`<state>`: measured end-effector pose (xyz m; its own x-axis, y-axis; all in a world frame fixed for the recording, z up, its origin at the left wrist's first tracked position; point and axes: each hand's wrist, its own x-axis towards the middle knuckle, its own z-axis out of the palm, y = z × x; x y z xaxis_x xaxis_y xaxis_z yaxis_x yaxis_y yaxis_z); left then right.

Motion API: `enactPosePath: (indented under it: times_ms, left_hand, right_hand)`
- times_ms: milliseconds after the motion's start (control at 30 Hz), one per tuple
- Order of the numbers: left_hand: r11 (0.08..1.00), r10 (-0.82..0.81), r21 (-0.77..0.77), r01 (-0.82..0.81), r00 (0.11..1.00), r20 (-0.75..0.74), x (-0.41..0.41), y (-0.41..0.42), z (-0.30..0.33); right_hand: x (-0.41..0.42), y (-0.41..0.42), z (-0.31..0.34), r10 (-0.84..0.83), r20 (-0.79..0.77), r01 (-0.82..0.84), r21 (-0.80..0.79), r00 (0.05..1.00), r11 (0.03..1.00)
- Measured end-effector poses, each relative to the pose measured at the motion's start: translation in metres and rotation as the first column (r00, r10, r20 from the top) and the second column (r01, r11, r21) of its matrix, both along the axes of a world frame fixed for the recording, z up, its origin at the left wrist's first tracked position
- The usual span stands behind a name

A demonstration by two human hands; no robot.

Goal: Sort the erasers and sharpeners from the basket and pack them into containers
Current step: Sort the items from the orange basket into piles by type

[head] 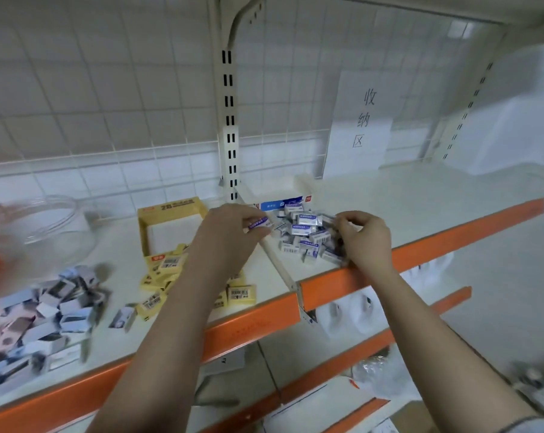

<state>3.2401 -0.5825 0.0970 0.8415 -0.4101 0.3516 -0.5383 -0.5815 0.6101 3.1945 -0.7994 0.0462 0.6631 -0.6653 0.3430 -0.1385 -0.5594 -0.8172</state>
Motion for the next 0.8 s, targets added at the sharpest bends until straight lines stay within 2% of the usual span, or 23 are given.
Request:
enactPosePath:
  times_ms: [100, 200, 400, 567, 800]
  left_hand:
    - [0.995, -0.095, -0.012, 0.095, 0.995, -0.008, 0.026, -0.031, 0.011]
    - [0.976, -0.189, 0.103, 0.192, 0.981, -0.042, 0.055, -0.068, 0.019]
    - [0.911, -0.255, 0.312, 0.271, 0.963, -0.091, 0.08, -0.11, 0.002]
    - [0.919, -0.256, 0.289, 0.268, 0.963, -0.079, 0.076, -0.109, -0.003]
    - [0.984, -0.138, 0.115, 0.139, 0.99, -0.017, 0.05, -0.037, 0.011]
  right_hand:
    - [-0.019, 0.003, 0.006, -0.067, 0.092, 0.06, 0.08, 0.993, 0.995]
    - [-0.045, 0.011, 0.007, -0.096, 0.11, 0.082, 0.123, 0.989, 0.989]
    - [-0.082, 0.017, -0.012, -0.116, -0.146, 0.125, 0.056, 0.983, 0.991]
    - [-0.097, 0.026, -0.007, -0.109, -0.189, 0.112, 0.004, 0.976, 0.994]
    - [-0.086, 0.051, 0.019, 0.011, -0.091, -0.023, -0.135, 0.996, 0.991]
